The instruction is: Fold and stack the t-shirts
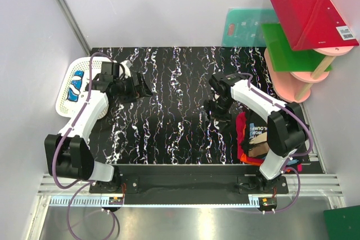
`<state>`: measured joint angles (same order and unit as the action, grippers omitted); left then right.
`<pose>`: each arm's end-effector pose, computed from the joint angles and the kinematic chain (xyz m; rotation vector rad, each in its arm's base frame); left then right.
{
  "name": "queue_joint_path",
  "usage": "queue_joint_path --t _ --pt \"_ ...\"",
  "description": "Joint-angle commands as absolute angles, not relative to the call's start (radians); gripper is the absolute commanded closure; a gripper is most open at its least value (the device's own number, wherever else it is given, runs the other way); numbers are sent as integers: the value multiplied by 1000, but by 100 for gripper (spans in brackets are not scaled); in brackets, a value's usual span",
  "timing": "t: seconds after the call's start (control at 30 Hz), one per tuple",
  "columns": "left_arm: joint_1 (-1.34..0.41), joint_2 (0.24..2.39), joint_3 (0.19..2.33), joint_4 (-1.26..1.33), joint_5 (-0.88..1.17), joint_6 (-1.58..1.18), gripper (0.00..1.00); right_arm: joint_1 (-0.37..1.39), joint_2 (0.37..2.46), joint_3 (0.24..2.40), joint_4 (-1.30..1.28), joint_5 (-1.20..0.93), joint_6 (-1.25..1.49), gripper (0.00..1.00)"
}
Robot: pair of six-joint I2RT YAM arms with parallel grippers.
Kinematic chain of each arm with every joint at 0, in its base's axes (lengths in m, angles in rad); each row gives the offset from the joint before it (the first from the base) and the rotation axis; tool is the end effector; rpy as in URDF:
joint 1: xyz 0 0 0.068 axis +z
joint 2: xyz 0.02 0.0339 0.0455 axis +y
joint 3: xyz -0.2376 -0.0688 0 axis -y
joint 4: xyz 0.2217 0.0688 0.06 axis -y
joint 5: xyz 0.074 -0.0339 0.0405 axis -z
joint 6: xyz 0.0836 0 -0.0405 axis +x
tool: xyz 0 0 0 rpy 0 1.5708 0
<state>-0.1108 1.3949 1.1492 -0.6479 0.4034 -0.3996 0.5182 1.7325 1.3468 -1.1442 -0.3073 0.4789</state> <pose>0.2971 -0.0661 0.2341 -0.1812 2.4938 -0.7151 0.2416 0.1669 0.1666 0.0684 -2.9982 -0.4372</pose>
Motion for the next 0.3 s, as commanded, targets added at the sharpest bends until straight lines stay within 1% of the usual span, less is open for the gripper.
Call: queue_joint_path --t 0.0,0.27 --pt "-118 1399 1192 -607 445 -405 1 528 1709 1388 -1134 -321 460 23" --pt "-120 1388 1204 -604 448 -371 1 529 1747 1425 -1135 -331 445 20"
